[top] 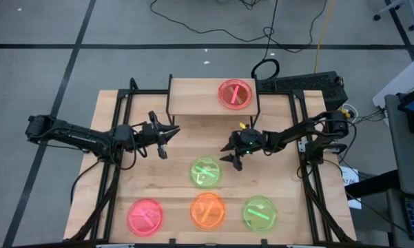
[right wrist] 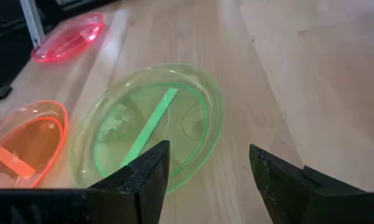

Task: Place and stack plates onto a shelf
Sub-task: Put the top green plate on the shelf

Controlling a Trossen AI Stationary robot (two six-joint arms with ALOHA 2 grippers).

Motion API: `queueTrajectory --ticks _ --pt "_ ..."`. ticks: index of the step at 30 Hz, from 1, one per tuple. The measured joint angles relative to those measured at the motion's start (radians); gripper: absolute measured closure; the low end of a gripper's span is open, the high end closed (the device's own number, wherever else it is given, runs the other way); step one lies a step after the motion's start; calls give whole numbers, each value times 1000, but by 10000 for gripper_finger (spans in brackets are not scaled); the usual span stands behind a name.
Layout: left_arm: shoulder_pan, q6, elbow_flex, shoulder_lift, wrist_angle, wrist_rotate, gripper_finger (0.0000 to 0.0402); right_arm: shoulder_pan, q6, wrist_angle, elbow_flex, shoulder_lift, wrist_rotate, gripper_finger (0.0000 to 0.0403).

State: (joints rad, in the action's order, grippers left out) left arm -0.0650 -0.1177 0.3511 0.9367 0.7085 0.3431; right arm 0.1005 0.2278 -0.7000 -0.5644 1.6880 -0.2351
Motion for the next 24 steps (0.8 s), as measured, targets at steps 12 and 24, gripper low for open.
queueTrajectory --ticks 12,24 --pt "0 1 0 0 -1 0 346 -63 0 -2 -69 120 -2 199" --pt "0 12 0 0 -2 -1 346 -70 45 9 -82 148 1 200"
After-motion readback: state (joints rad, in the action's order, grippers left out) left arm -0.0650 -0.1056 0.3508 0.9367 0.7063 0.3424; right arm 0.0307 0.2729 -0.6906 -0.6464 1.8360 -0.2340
